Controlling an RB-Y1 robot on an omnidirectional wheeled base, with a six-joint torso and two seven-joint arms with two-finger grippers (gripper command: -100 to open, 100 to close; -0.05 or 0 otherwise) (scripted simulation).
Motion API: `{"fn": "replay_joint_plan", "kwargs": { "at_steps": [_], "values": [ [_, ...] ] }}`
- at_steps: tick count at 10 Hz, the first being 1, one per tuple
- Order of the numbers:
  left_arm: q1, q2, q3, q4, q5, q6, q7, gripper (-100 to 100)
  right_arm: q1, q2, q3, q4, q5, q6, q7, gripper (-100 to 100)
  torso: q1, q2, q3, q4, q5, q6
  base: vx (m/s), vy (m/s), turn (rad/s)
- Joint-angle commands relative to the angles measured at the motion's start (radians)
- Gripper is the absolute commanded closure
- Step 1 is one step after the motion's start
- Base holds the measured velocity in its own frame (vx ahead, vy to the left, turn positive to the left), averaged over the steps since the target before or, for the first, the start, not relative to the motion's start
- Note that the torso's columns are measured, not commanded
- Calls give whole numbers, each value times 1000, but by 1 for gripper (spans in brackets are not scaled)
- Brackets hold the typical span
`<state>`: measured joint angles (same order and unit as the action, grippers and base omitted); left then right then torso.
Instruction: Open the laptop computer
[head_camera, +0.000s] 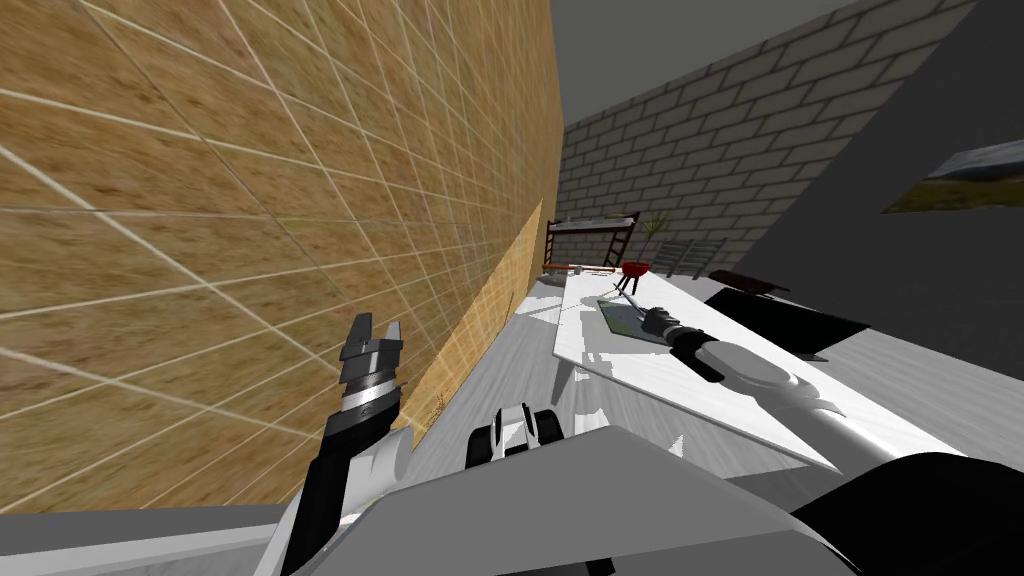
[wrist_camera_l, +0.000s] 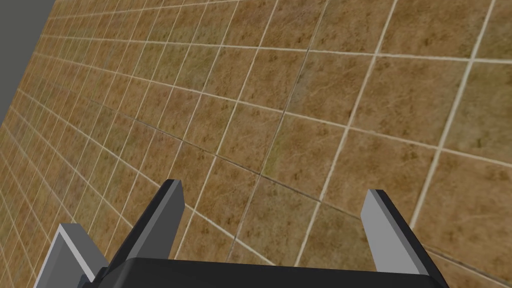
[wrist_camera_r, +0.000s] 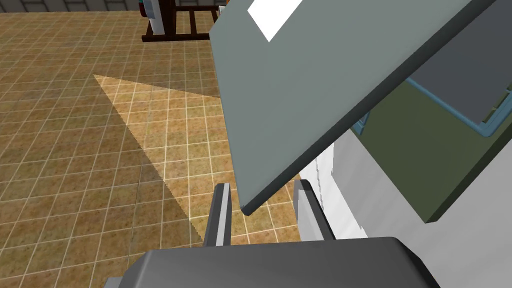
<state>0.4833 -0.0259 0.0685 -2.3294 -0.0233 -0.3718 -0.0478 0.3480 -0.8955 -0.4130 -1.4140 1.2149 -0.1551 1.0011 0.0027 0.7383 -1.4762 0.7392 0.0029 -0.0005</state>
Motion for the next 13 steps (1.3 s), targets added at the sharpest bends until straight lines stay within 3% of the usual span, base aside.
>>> {"fn": "replay_joint_plan", "kwargs": {
  "at_steps": [1,2,3,4,9,10,11,13],
  "values": [
    [0,0,0,0,0,0,0,0,21,-12,9,15,53,29,37,100,1,0,0,0,1,0,18,55,102],
    [0,0,0,0,0,0,0,0,15,-6,2,18,39,13,33,100,2,1,0,0,1,-1,8,27,21],
    [0,0,0,0,0,0,0,0,30,5,16,38,82,46,71,100,1,2,1,1,1,1,14,27,139],
    [0,0,0,0,0,0,0,0,50,-55,5,21,47,20,10,-100,1,2,1,0,-1,-1,28,47,-25],
    [0,0,0,0,0,0,0,0,73,-148,-36,33,10,-38,-40,-100,-4,0,0,-1,-3,1,31,45,-65],
    [0,0,0,0,0,0,0,0,60,-130,-36,40,14,-40,-22,-100,-3,0,0,-1,-3,0,11,20,-9],
    [0,0,0,0,0,0,0,0,61,-131,-37,41,13,-43,-23,0,-4,1,1,-1,-3,0,0,0,0],
    [0,0,0,0,0,0,0,0,61,-131,-37,40,13,-43,-23,0,-4,0,1,-1,-3,1,0,0,0]
  ]
}}
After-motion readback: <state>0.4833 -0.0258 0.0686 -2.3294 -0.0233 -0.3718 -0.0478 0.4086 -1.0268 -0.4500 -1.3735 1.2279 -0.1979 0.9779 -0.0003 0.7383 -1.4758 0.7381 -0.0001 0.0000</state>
